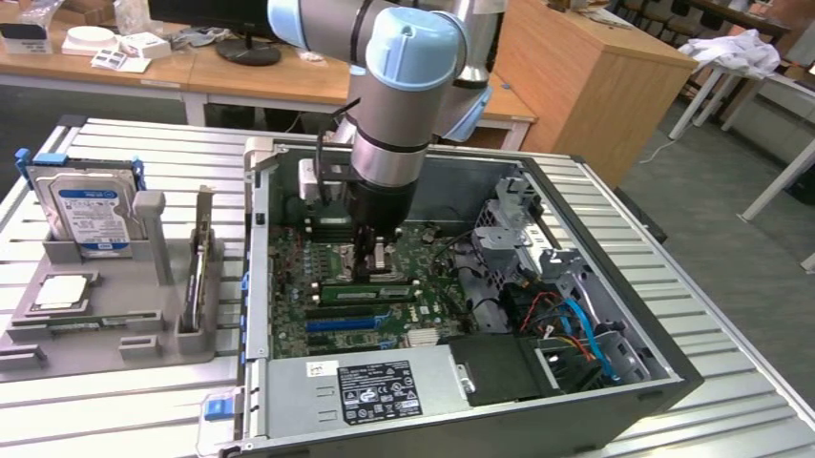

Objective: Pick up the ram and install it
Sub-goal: 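Press down the ram until it locks into place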

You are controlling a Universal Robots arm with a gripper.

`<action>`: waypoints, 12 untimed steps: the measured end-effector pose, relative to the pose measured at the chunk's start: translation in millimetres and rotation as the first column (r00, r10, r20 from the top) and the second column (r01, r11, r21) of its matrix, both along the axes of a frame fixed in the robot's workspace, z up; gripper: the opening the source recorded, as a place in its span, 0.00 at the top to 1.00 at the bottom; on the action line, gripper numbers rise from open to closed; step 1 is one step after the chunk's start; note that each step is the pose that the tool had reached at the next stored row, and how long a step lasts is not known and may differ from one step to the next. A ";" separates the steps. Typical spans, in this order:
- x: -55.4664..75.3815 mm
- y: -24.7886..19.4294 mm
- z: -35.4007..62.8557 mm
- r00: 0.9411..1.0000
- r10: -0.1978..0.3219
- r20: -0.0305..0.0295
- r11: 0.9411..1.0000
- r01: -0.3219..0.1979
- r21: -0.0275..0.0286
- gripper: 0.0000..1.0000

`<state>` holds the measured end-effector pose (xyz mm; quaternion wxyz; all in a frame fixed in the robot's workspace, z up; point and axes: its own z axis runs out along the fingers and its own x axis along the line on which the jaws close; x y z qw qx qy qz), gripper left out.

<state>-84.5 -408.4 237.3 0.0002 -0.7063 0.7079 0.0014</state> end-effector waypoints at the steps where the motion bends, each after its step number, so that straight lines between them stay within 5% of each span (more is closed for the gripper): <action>1: 0.0 0.0 -0.1 1.000 0.000 0.000 1.000 0.000 0.000 0.89; 12: 0.0 0.0 -6.6 1.000 0.000 0.000 1.000 0.000 0.000 0.89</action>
